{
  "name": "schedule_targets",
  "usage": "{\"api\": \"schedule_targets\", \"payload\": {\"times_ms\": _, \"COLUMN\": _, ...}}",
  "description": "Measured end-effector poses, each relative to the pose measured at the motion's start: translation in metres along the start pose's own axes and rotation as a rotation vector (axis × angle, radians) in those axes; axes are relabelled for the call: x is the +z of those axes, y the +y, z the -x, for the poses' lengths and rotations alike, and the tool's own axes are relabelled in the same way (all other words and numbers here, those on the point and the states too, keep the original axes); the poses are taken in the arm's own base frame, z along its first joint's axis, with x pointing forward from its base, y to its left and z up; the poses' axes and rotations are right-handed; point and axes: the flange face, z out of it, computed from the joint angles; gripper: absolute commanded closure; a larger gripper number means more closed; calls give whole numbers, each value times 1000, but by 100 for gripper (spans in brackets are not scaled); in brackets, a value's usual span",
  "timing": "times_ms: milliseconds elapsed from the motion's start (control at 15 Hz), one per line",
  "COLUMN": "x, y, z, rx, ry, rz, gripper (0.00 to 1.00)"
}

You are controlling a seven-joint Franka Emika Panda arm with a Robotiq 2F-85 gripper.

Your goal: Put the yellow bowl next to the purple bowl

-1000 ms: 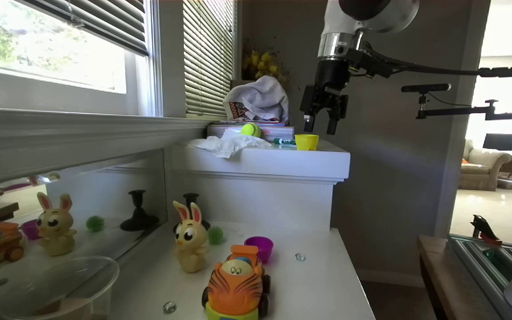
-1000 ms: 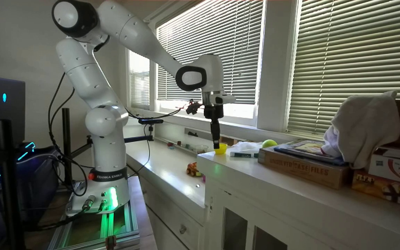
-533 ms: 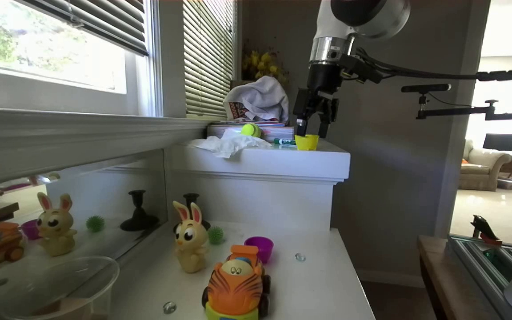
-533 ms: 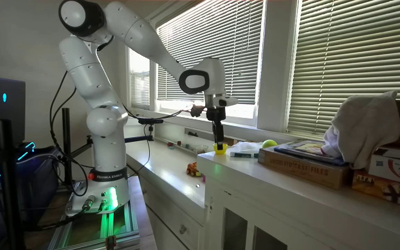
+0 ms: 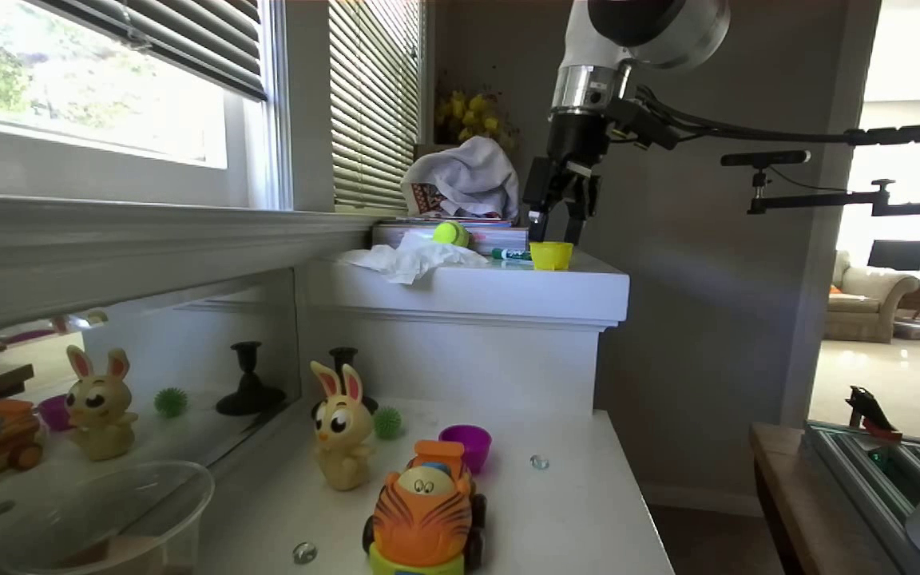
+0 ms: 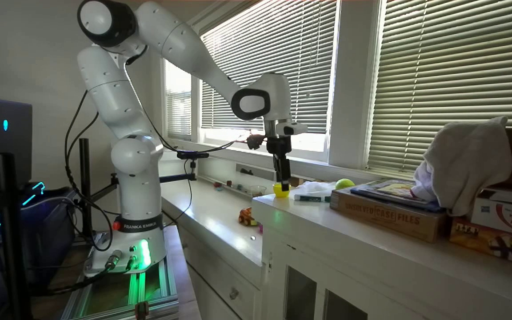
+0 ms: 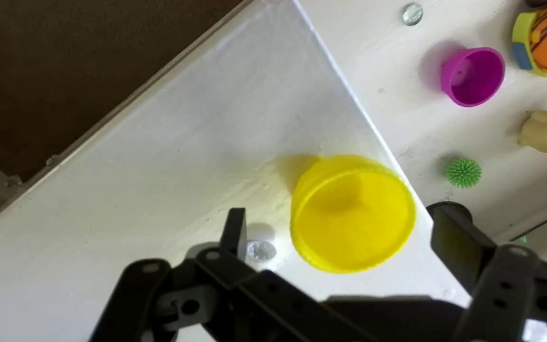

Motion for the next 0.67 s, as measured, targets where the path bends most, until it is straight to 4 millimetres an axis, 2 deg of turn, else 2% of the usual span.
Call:
{"api": "schedule_targets", "payload": {"times_ms": 333, "x": 5, "y": -5, "z": -3, "rx": -17, "ry": -10, "rz": -12, "gripper": 62}}
{"api": "schedule_targets", "payload": {"times_ms": 667, "x": 3, "y": -11, "z": -5, "rx": -33, "ry": -6, "rz": -16, "gripper": 64}}
